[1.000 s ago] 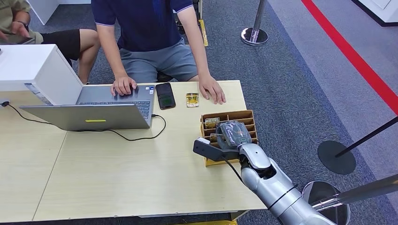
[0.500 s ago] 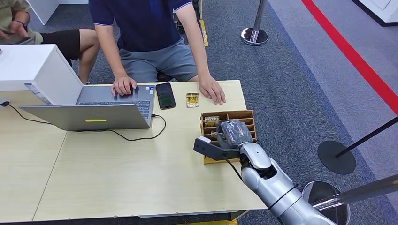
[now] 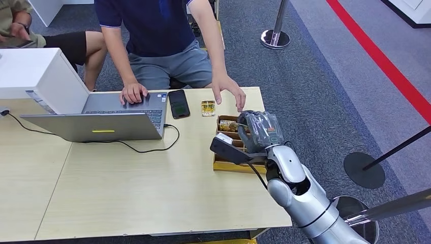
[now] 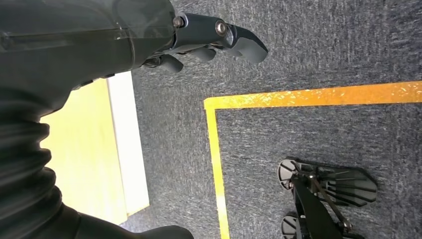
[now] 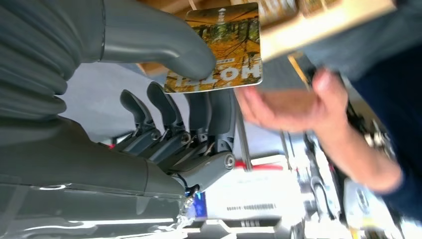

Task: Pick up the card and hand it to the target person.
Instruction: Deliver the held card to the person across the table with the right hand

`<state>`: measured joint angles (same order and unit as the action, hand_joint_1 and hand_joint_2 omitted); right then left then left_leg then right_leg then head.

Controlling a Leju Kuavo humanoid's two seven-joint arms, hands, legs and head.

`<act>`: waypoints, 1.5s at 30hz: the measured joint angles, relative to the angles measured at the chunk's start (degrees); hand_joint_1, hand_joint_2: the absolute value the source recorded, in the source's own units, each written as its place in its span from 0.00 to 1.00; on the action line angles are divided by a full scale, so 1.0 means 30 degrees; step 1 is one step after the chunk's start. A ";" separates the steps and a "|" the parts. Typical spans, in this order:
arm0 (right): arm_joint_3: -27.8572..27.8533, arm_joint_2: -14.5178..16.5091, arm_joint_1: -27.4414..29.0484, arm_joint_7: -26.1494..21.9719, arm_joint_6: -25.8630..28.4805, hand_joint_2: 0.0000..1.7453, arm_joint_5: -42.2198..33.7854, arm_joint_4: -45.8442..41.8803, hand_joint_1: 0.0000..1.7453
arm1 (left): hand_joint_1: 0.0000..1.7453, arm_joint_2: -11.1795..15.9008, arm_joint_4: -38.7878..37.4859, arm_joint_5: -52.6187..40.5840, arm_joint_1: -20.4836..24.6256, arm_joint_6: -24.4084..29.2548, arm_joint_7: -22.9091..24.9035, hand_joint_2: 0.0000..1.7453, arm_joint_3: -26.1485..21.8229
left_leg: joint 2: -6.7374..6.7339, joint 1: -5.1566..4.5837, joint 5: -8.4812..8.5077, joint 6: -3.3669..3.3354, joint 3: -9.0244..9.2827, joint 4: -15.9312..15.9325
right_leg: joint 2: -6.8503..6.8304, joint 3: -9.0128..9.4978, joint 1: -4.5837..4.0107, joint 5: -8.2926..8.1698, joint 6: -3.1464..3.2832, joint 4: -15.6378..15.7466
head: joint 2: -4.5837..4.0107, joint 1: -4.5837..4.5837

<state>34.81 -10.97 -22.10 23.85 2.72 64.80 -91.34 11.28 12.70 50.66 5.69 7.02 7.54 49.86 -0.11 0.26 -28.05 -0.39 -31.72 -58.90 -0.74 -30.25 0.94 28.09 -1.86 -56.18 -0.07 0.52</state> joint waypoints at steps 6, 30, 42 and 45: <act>-0.0413 -0.0051 0.0475 -0.0577 0.1355 1.00 0.0619 -0.2372 0.83 | 0.00 -0.0031 0.0000 0.0007 0.0000 -0.0047 0.0002 1.00 -0.0002 | -0.0006 0.0000 -0.0002 0.0000 -0.0002 0.0000 | 0.0007 -0.0004 0.0000 0.0000 0.0000 0.0000 | 0.0000 0.0000; -0.1060 -0.0051 0.1226 -0.1468 0.2336 1.00 0.0559 -0.3912 0.18 | 0.00 -0.0169 0.0000 0.0000 0.0004 -0.0532 -0.0031 1.00 -0.0002 | -0.0007 0.0001 -0.0003 0.0000 -0.0015 0.0001 | 0.0007 -0.0010 0.0000 0.0001 0.0001 0.0000 | 0.0000 0.0002; -0.1063 -0.0051 0.1229 -0.1494 0.2314 1.00 0.0515 -0.3913 0.00 | 0.00 -0.0168 0.0000 0.0086 0.0004 -0.0618 -0.0034 0.00 -0.0005 | -0.0007 0.0000 -0.0002 0.0000 -0.0012 0.0000 | 0.0008 -0.0010 0.0000 0.0000 0.0000 0.0001 | 0.0000 0.0002; -0.1136 -0.0051 0.1257 -0.1490 0.2524 1.00 0.0343 -0.3913 0.00 | 0.00 -0.0169 0.0000 0.0087 0.0004 -0.0587 -0.0029 0.00 -0.0009 | -0.0007 0.0000 -0.0002 0.0000 -0.0013 0.0000 | 0.0008 -0.0012 0.0000 0.0000 0.0000 0.0001 | 0.0000 0.0002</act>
<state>31.40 -11.13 -18.33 19.38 10.29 65.83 -103.08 10.78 12.70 50.93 5.70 5.26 7.45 49.83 -0.13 0.27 -28.05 -0.39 -31.76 -58.90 -0.72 -30.28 0.94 28.09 -1.86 -56.18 -0.07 0.52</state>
